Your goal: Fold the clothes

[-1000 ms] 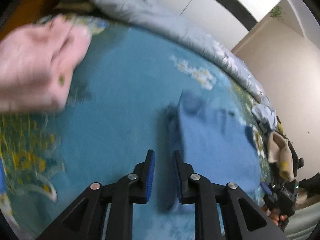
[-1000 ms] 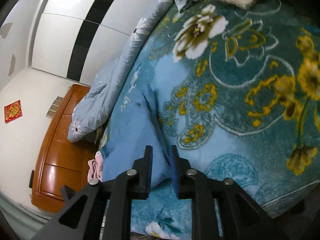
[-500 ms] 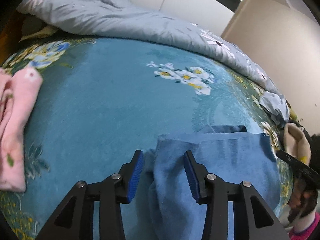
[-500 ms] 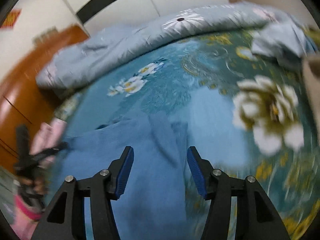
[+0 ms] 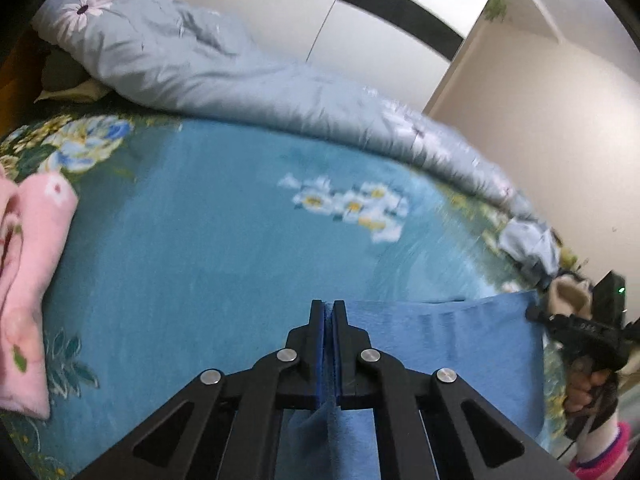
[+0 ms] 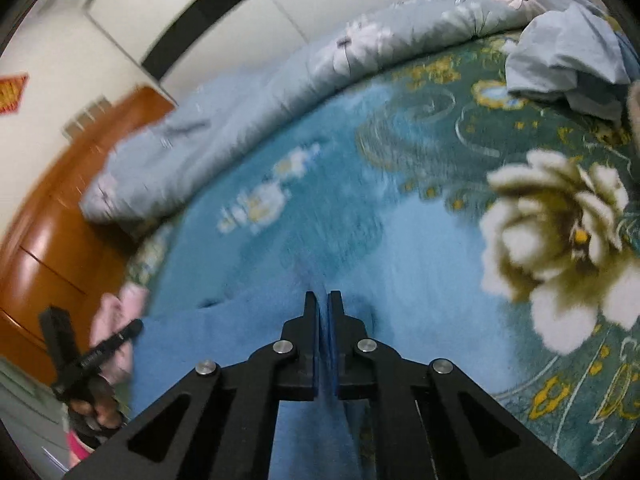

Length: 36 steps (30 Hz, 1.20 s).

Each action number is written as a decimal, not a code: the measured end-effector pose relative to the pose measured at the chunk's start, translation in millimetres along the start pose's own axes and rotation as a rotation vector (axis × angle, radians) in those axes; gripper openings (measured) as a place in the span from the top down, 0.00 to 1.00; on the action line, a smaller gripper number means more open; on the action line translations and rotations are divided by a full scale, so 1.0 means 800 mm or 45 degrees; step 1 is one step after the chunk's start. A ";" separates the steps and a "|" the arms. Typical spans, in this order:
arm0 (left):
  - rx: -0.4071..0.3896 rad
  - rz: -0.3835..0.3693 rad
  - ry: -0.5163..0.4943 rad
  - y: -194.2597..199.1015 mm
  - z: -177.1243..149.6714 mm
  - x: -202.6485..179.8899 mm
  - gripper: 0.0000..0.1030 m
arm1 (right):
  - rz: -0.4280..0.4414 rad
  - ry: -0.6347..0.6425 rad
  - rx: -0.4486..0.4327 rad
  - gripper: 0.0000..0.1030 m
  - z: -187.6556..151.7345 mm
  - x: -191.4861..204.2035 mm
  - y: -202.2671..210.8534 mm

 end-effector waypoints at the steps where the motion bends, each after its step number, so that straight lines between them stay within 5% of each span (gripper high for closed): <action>1: -0.016 -0.005 0.003 0.001 0.005 -0.001 0.97 | -0.012 0.003 0.000 0.96 0.001 -0.002 -0.002; 9: 0.195 0.082 0.124 -0.053 -0.038 0.036 0.96 | -0.139 -0.068 0.140 0.96 -0.032 -0.045 -0.037; 14: 0.157 0.067 0.210 -0.033 -0.035 0.048 0.93 | -0.129 -0.116 0.097 0.94 -0.025 -0.052 -0.018; 16: 0.112 0.106 0.224 -0.009 -0.028 0.054 0.84 | -0.117 -0.114 0.065 0.89 -0.027 -0.053 0.002; 19: 0.052 0.152 0.221 0.028 -0.025 0.051 0.66 | -0.093 -0.142 0.037 0.63 -0.046 -0.063 0.040; 24: 0.049 -0.027 0.134 0.065 -0.041 -0.036 0.45 | -0.046 -0.314 0.003 0.47 -0.086 -0.073 0.084; 28: 0.189 -0.186 -0.021 0.064 -0.090 -0.126 0.43 | -0.013 -0.359 0.019 0.39 -0.117 -0.065 0.104; 33: 0.302 -0.152 -0.223 0.056 -0.155 -0.173 0.43 | 0.012 -0.419 0.030 0.39 -0.153 -0.062 0.135; 36: 0.381 -0.135 -0.228 0.047 -0.186 -0.176 0.43 | 0.052 -0.482 0.027 0.39 -0.167 -0.062 0.148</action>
Point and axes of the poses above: each gripper's, at about its wrist camera, not at the fingertips, and y roughly against the way its jaws point, x to its left, z to its top, the point moved 8 cm from there along -y, roughly the way its jaws point, and after that the axes turned 12 degrees about -x, right-handed, at the moved point
